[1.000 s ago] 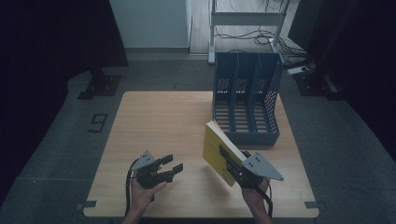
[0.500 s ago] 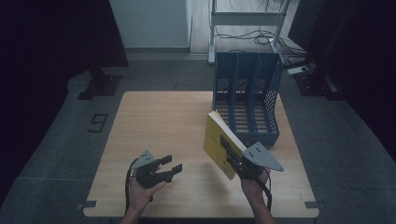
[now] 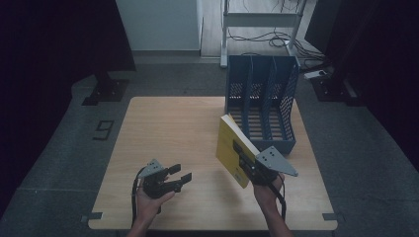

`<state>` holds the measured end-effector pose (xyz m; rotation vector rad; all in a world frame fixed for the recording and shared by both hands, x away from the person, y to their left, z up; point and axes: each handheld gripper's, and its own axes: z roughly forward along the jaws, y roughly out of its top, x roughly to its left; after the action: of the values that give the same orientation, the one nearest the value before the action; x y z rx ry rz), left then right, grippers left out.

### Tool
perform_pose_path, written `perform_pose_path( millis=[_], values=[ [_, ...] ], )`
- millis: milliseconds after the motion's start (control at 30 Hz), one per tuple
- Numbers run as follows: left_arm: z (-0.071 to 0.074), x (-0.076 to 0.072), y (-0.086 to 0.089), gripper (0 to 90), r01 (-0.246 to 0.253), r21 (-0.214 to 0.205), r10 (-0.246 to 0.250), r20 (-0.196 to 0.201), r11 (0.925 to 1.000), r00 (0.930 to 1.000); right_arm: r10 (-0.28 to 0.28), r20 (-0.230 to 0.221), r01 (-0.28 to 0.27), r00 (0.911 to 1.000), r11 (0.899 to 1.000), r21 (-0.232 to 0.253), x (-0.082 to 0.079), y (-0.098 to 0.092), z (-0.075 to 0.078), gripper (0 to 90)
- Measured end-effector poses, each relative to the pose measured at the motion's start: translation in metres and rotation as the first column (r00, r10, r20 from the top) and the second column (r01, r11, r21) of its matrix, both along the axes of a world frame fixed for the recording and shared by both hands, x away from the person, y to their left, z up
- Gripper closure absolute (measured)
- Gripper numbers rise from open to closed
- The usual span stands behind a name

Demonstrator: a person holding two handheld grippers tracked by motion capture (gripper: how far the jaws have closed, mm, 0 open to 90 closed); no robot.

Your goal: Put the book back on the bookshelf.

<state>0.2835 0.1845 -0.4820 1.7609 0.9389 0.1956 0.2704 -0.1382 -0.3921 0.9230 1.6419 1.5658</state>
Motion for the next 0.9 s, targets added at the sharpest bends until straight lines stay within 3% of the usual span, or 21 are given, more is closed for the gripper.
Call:
perform_pose_path(
  millis=[900],
  values=[
    [-0.001, 0.002, 0.004, 35.7, -0.014, -0.01, 0.014, -0.014, 0.9998, 0.9998, -0.074, 0.025, 0.074, 0.9969, 0.997, 0.006, 0.025, -0.007, 0.022, 74.3]
  ],
)
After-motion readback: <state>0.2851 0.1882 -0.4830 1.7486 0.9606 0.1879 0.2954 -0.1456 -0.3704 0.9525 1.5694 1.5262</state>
